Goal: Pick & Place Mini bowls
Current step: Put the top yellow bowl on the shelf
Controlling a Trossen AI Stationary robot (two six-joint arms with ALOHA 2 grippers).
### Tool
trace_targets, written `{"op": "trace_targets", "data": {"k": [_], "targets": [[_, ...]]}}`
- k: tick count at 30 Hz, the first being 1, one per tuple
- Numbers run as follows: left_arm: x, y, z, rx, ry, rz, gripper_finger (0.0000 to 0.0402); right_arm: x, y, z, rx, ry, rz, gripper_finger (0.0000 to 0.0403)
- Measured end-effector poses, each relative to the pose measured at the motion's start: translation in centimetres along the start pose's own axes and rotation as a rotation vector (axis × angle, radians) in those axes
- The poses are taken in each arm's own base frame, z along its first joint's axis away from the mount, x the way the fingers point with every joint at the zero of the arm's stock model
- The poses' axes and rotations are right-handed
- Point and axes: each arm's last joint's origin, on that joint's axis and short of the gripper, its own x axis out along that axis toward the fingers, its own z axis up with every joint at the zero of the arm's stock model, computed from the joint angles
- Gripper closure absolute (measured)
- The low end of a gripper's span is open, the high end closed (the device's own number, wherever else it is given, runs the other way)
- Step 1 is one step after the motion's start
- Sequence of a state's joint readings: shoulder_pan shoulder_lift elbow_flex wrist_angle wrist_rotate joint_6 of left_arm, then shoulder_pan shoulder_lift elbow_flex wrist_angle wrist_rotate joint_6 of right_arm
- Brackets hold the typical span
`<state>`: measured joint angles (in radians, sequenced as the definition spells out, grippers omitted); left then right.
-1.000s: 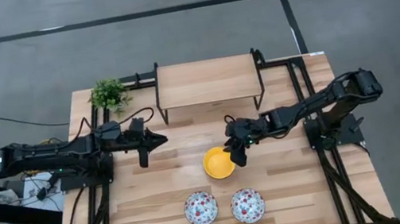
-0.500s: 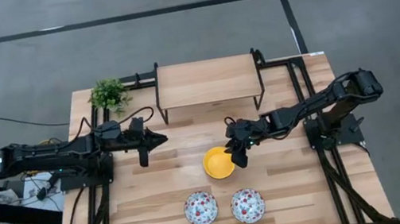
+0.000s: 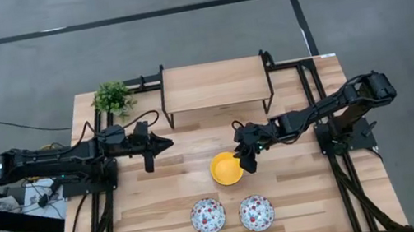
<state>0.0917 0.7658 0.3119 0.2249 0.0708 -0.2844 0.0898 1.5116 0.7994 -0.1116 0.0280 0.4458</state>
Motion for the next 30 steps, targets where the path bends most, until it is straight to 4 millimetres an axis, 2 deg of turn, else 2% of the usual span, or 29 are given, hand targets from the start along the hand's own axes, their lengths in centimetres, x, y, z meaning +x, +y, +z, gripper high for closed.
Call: {"op": "trace_targets", "data": {"k": [12,20,30], "targets": [[0.0,0.0,0.0,0.000,-0.003,0.011,0.0364,0.0,0.6,-0.3,-0.016,0.007,0.016,0.0301],[0.0,0.0,0.0,0.000,-0.005,0.017,0.0364,0.0,0.3,-0.4,-0.013,0.018,-0.007,0.0301],[0.0,0.0,0.0,0.000,-0.004,0.017,0.0364,1.7,0.3,-0.8,-0.009,0.036,-0.003,0.0301]]}}
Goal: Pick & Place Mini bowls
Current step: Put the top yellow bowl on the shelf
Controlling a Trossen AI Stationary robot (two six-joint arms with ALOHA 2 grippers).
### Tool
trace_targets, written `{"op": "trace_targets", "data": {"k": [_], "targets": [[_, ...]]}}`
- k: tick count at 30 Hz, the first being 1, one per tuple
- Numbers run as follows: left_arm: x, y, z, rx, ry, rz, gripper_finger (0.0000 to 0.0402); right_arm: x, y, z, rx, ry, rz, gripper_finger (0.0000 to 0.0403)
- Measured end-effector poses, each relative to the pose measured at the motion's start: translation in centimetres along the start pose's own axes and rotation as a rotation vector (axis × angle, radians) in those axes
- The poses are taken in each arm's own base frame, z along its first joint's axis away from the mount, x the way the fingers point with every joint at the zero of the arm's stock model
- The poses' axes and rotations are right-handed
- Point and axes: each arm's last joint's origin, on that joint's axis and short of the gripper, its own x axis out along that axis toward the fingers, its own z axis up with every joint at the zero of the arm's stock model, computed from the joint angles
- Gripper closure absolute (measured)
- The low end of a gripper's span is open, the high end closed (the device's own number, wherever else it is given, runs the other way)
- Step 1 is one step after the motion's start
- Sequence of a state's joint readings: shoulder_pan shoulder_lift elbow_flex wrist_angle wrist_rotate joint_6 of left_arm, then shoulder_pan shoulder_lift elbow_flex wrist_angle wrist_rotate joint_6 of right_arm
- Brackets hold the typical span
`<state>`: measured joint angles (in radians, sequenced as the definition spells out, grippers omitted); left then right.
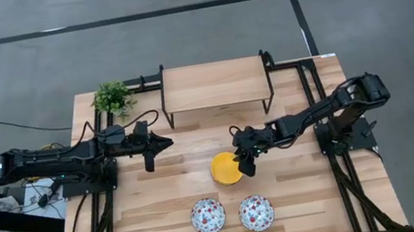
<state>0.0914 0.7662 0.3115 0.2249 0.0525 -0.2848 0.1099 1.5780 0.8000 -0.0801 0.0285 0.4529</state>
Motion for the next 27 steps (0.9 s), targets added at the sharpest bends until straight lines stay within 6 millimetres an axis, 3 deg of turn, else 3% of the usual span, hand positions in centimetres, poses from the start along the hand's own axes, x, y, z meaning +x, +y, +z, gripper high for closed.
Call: {"op": "trace_targets", "data": {"k": [15,27], "targets": [[0.01,0.03,-0.01,-0.001,-0.001,0.008,0.0364,-0.11,0.06,0.14,0.020,-0.013,0.009,0.0306],[0.01,0.03,-0.01,-0.004,-0.001,0.008,0.0364,-0.11,0.07,0.14,0.022,-0.012,0.013,0.0398]]}}
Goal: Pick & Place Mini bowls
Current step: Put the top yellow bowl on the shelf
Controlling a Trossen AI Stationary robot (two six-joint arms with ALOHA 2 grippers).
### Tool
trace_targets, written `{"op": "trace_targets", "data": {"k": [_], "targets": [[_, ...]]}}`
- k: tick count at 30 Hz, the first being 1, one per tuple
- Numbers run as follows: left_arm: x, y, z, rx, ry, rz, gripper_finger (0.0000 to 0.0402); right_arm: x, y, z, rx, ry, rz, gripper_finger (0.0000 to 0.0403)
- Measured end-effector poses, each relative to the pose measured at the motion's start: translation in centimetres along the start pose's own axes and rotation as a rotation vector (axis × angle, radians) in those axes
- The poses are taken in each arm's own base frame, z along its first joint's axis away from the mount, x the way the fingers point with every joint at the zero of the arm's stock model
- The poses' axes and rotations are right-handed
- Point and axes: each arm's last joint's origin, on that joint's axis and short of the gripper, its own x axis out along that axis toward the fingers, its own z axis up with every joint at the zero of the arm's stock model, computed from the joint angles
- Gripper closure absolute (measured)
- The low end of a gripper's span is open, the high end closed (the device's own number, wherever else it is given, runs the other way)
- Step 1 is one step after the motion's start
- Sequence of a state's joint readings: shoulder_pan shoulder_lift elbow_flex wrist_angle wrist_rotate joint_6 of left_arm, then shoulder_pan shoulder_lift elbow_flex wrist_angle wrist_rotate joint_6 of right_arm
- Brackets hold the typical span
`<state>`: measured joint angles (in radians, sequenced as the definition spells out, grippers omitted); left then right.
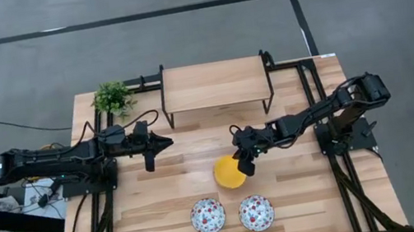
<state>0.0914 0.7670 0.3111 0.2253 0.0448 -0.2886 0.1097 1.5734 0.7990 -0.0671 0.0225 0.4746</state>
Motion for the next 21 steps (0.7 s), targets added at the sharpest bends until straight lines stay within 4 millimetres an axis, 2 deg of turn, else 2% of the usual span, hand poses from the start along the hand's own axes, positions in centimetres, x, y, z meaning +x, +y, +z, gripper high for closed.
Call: {"op": "trace_targets", "data": {"k": [17,21], "targets": [[0.00,0.00,0.00,0.000,0.000,0.000,0.0364,-0.12,-0.11,0.12,0.057,0.007,0.018,0.0400],[0.00,0.00,0.00,0.000,0.000,0.000,0.0364,-0.34,0.19,0.72,0.050,0.005,0.020,0.0402]]}}
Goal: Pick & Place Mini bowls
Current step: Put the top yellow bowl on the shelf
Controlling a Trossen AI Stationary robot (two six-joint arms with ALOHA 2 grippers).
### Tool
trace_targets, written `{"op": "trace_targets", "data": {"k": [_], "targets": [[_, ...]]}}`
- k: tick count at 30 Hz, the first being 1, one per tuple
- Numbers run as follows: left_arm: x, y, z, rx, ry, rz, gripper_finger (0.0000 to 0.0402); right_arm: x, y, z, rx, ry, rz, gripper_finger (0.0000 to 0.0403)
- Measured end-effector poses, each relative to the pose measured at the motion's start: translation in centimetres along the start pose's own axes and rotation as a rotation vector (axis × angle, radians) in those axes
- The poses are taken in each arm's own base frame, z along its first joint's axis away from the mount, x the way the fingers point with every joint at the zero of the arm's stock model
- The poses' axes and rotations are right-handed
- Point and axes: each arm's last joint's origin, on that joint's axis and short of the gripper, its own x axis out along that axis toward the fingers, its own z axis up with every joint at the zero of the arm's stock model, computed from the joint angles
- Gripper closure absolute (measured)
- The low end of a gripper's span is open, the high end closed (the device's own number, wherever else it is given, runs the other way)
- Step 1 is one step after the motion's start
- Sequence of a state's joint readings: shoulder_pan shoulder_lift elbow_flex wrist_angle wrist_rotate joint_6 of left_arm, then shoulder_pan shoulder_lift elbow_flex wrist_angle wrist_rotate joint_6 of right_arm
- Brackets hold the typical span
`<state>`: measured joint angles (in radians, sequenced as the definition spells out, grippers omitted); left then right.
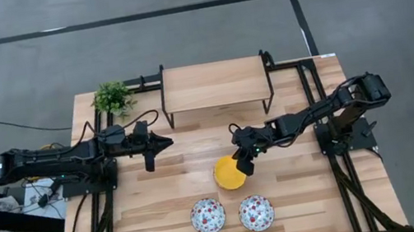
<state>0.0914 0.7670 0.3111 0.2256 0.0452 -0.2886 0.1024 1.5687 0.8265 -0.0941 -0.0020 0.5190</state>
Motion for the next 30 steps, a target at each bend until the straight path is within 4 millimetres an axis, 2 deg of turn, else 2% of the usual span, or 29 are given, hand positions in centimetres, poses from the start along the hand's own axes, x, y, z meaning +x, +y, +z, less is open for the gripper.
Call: {"op": "trace_targets", "data": {"k": [5,14,30], "targets": [[0.0,0.0,0.0,0.000,0.000,0.000,0.0364,-0.4,0.3,0.9,-0.037,0.010,-0.012,0.0402],[0.0,0.0,0.0,0.000,0.000,0.000,0.0364,-1.0,-0.4,2.4,-0.043,0.026,-0.050,0.0402],[0.0,0.0,0.0,0.000,0.000,0.000,0.0364,-3.7,-1.1,7.7,-0.127,-0.017,-0.090,0.0402]]}}
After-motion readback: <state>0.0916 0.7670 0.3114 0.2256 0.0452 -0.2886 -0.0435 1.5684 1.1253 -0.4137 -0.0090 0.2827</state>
